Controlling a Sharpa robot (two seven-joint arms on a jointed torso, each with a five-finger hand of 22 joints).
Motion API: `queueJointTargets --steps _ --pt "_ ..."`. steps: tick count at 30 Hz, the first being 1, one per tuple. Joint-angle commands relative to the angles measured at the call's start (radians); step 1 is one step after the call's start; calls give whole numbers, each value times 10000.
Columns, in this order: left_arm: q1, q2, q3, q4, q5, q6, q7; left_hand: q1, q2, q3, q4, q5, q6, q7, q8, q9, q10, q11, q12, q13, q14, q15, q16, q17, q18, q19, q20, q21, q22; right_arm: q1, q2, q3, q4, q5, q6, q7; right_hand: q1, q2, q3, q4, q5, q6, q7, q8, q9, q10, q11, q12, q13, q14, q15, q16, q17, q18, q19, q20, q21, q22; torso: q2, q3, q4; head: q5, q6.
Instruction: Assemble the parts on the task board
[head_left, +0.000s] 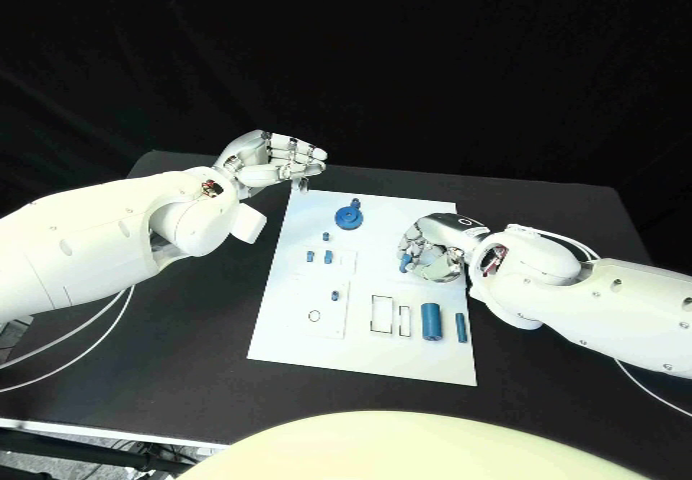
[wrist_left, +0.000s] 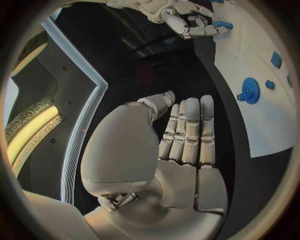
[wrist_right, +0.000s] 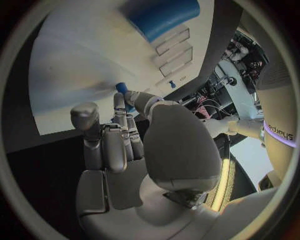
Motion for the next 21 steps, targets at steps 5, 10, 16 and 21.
queueJointTargets --steps 5,10,16,21 --pt "5 19 5 -13 -30 149 33 -33 38 -49 3 -12 -30 16 67 -12 -86 18 19 5 -85 13 -44 -9 138 2 60 -26 -14 274 -325 86 531 1762 -134 -22 -80 61 52 -10 147 27 53 139 242 -9 61 -74 -15 412 -45 49 -22 -149 52 11 41 21 -9 -11 -12 36 -12" --pt "5 32 5 -30 -30 145 43 -31 36 -53 1 -13 -32 16 68 -13 -92 20 18 5 -86 13 -43 -9 138 2 60 -27 -15 430 -467 125 1020 2197 -102 -39 -150 4 11 -35 -48 -15 52 185 315 -5 64 -143 5 411 -37 51 -33 -151 49 19 33 42 -13 -12 -13 70 -12" --pt "5 57 5 -44 -31 154 45 -31 36 -53 1 -13 -32 16 68 -13 -92 20 18 5 -86 13 -43 -9 138 2 60 -27 -15 471 -187 129 1493 2289 -57 -14 -156 6 9 -36 -76 -23 54 189 323 -4 65 -151 7 410 -36 49 -40 -145 35 19 5 21 -12 -7 0 142 -12" --pt "4 78 4 -62 -31 159 49 -31 36 -53 1 -13 -32 16 68 -13 -92 20 18 5 -86 13 -43 -9 138 2 60 -27 -15 367 260 106 1642 1830 -125 30 -171 11 7 -30 -97 -32 58 193 331 -3 69 -161 10 406 -35 42 -61 -143 29 20 -7 14 -21 -20 4 247 -12"
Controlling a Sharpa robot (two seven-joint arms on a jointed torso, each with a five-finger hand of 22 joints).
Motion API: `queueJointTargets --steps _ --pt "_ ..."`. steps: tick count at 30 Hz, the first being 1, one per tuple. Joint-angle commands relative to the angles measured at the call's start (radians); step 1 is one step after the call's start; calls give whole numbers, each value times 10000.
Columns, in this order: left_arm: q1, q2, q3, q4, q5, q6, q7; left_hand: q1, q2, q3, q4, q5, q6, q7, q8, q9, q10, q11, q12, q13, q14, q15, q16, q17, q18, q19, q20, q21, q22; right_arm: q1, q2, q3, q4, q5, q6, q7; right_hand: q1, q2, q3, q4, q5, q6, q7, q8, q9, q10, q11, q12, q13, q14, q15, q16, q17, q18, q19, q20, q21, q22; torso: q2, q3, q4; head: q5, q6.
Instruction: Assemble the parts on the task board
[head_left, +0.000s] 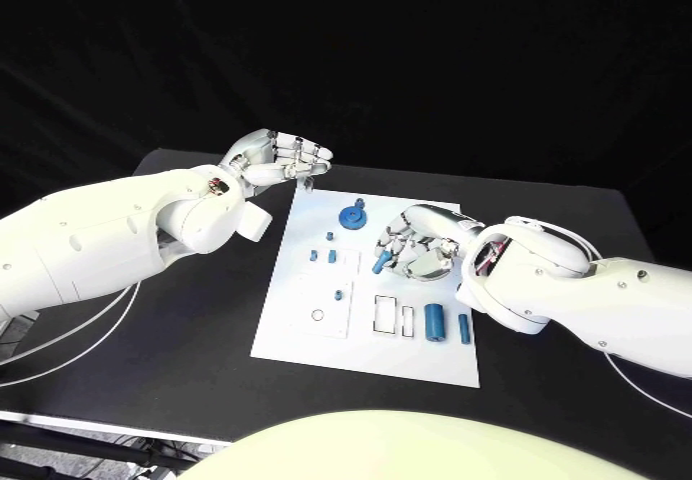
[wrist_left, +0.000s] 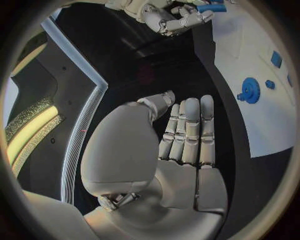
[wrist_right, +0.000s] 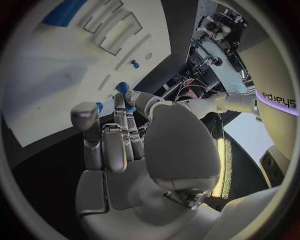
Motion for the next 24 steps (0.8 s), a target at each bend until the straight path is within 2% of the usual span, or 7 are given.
queueJointTargets --steps 1,5,7,12,16,20,24 --pt "4 38 5 -5 -18 150 62 -31 36 -53 1 -12 -33 16 68 -14 -55 -17 18 4 -86 14 -43 -9 137 2 61 -27 -16 -125 329 -18 79 -379 -52 80 -84 15 7 -29 -50 -31 49 193 331 -17 55 -53 13 406 -35 42 -8 -143 30 20 -7 -13 -6 -6 -1 92 -1" --pt "4 73 4 -34 -16 145 67 -31 36 -53 1 -12 -33 16 68 -14 -55 -17 18 4 -86 14 -43 -9 137 2 61 -27 -16 -325 874 -45 -2 -864 -82 94 -84 -9 -2 -50 -82 -46 49 198 345 -19 52 -69 18 405 -34 43 -8 -143 28 21 -10 -8 -13 -7 -3 184 -1" --pt "4 88 3 -43 -13 144 68 -35 31 -70 5 -12 -46 19 71 -19 -79 -12 19 4 -92 18 -38 -8 137 2 64 -36 -20 -412 1174 -76 -98 -1045 -37 93 -78 -14 -1 -61 -89 -48 49 201 350 -18 51 -74 20 405 -35 44 -7 -143 30 21 -8 -4 -13 -3 1 223 53" --pt "4 124 -9 -54 -8 145 59 -35 31 -70 5 -12 -46 19 71 -19 -79 -12 19 4 -92 18 -38 -8 137 2 64 -36 -20 -619 1749 -158 -366 -1520 25 91 -77 -24 7 -82 -109 -93 67 190 359 -51 67 -113 20 400 -29 36 -31 -132 2 23 -61 -42 7 -11 26 297 34" --pt "4 124 -12 -47 -6 141 57 -35 31 -70 5 -12 -46 19 71 -19 -79 -12 19 4 -92 18 -38 -8 137 2 64 -36 -20 -741 2021 -194 -553 -1851 31 59 -77 -24 7 -82 -109 -93 67 190 359 -51 67 -113 20 400 -29 36 -31 -132 2 23 -61 -42 17 -10 9 399 -1" --pt "5 121 -14 -40 -6 138 58 -35 31 -70 5 -12 -46 19 71 -19 -79 -12 19 4 -92 18 -38 -8 137 2 64 -36 -20 -817 2190 -217 -695 -2080 39 -7 -75 -21 13 -87 -110 -105 72 187 362 -58 71 -124 20 399 -26 35 -33 -135 6 24 -54 -31 17 -2 -11 446 -1" --pt "5 123 -14 -29 -5 144 56 -35 31 -70 5 -12 -46 19 71 -19 -79 -12 19 4 -92 18 -38 -8 137 2 64 -36 -20 -882 2324 -234 -825 -2328 66 -110 -75 -21 13 -87 -110 -105 72 187 362 -58 71 -124 20 399 -26 35 -33 -135 6 24 -54 -31 26 9 -4 467 -1"
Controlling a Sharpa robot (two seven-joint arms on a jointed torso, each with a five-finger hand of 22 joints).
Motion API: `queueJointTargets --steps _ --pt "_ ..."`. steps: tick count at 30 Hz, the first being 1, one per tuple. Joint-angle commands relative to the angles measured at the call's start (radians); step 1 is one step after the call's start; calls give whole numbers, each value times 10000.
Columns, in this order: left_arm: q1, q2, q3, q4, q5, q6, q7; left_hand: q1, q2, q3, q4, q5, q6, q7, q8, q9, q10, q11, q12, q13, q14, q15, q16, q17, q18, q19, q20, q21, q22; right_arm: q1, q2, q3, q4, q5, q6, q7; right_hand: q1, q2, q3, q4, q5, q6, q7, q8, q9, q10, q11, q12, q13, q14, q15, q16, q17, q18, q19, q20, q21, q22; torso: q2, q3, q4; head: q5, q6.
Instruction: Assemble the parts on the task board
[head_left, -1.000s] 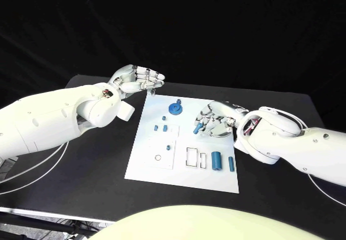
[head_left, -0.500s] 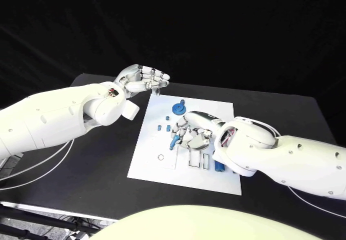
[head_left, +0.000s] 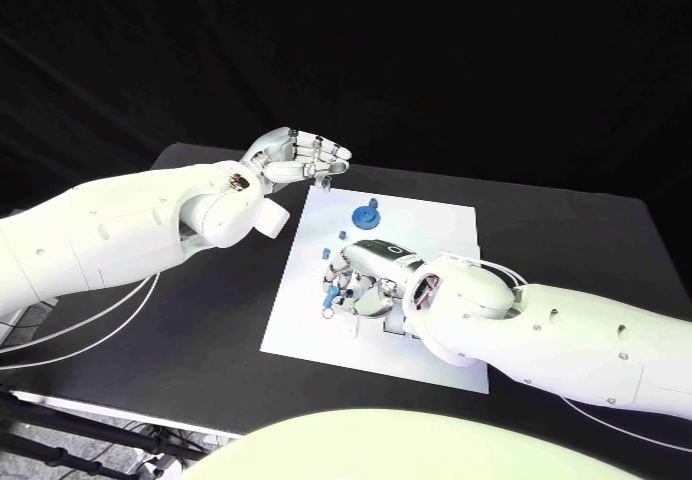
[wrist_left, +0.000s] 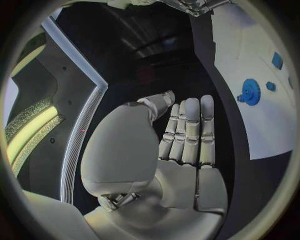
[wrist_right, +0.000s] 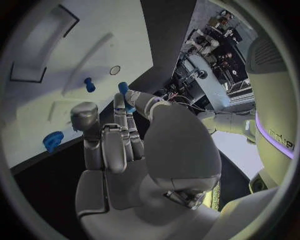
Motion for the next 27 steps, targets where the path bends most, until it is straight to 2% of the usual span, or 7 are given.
queueJointTargets --steps 1,7,13,27 --pt "5 18 6 29 -4 139 58 -35 31 -71 4 -12 -46 19 33 -9 -79 -12 19 4 -54 -20 -38 -8 137 3 64 -36 -10 -47 90 -10 -96 -734 110 -122 -66 -3 -12 -58 -32 -10 16 112 362 -22 31 -35 10 400 -27 36 -14 -136 6 24 -53 2 15 20 -2 37 -1" --pt "6 10 5 35 -4 136 52 -35 31 -71 4 -12 -46 19 33 -9 -79 -12 19 4 -54 -20 -38 -8 137 3 64 -36 -10 -117 228 -44 -226 -984 133 -225 -63 -6 -9 -67 -32 -17 19 112 366 -23 32 -42 12 402 -25 41 -2 -141 17 26 -32 24 10 13 4 52 -1" --pt "6 15 5 33 -4 146 44 -35 31 -71 4 -12 -46 19 33 -9 -79 -12 19 4 -54 -20 -38 -8 137 3 64 -36 -10 -178 315 -68 -287 -1075 173 -254 -62 -6 -8 -71 -30 -18 19 113 368 -22 32 -44 13 404 -24 45 9 -140 14 26 -39 19 4 22 6 70 -1" --pt "6 9 5 24 -4 159 23 -35 31 -71 4 -12 -46 19 33 -9 -79 -12 19 4 -54 -20 -38 -8 137 3 64 -36 -10 -218 285 -95 -279 -1090 365 -266 -63 -8 -4 -79 -17 -21 22 117 376 -14 35 -50 19 404 -22 47 10 -144 24 28 -20 41 1 14 1 89 -1"
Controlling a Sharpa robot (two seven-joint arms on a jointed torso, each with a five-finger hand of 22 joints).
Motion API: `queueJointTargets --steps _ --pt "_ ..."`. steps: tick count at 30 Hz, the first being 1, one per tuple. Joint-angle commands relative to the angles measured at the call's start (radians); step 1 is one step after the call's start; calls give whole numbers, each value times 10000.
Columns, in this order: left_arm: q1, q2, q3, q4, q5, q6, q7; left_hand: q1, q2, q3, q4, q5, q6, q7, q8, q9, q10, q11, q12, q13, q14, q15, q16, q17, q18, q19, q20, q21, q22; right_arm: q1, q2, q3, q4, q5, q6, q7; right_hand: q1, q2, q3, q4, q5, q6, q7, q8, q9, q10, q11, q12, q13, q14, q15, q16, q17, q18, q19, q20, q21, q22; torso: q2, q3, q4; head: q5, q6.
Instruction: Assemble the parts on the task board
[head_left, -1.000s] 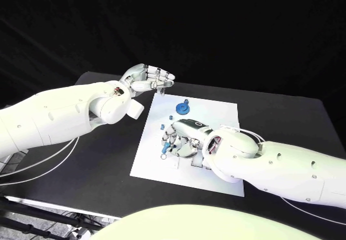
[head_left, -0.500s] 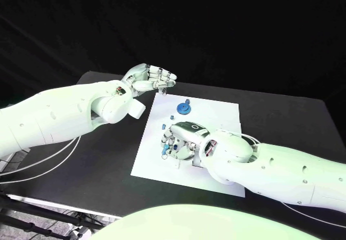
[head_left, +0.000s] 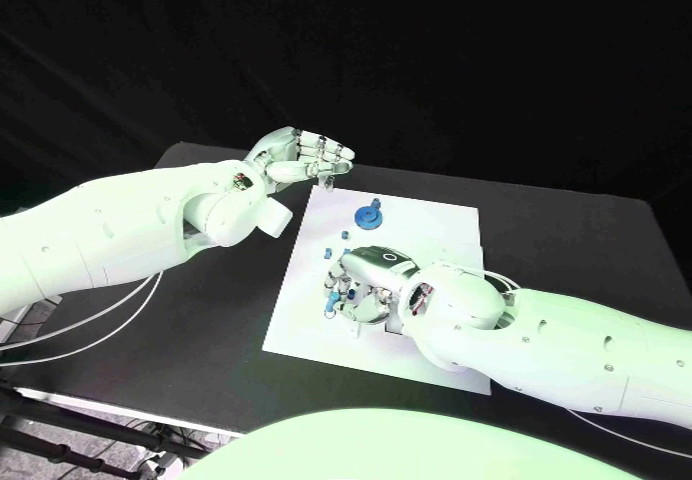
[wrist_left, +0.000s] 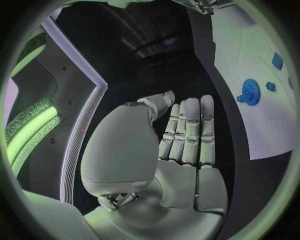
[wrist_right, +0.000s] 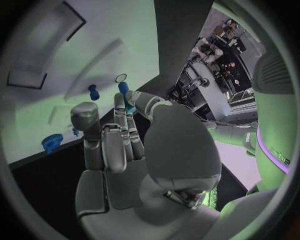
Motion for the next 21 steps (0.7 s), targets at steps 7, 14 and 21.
queueJointTargets --steps 7,14,21 --pt "6 8 6 28 -5 153 34 -35 31 -71 4 -12 -46 19 33 -10 -80 -11 19 4 -54 -19 -39 -8 137 3 64 -36 -11 -69 32 -12 -72 -166 267 -11 -27 33 0 -78 20 59 7 27 375 -31 18 -52 6 404 -22 47 9 -144 24 27 -20 9 11 -9 16 5 1" --pt "6 5 6 37 -9 154 31 -35 31 -71 4 -12 -46 19 33 -10 -80 -11 19 4 -54 -19 -39 -8 137 3 64 -36 -11 -121 75 -18 -96 -166 285 -1 -27 33 0 -78 20 59 7 27 375 -31 18 -52 6 404 -22 47 9 -144 24 27 -20 9 10 -8 13 13 1" --pt "7 3 6 47 -19 155 28 -35 31 -71 4 -12 -46 19 33 -10 -80 -11 19 4 -54 -19 -39 -8 137 3 64 -36 -11 -153 122 -23 -166 -174 267 0 -41 33 1 -82 29 53 12 32 387 -23 22 -65 14 403 -18 47 5 -143 20 31 -30 8 1 -11 2 19 1"
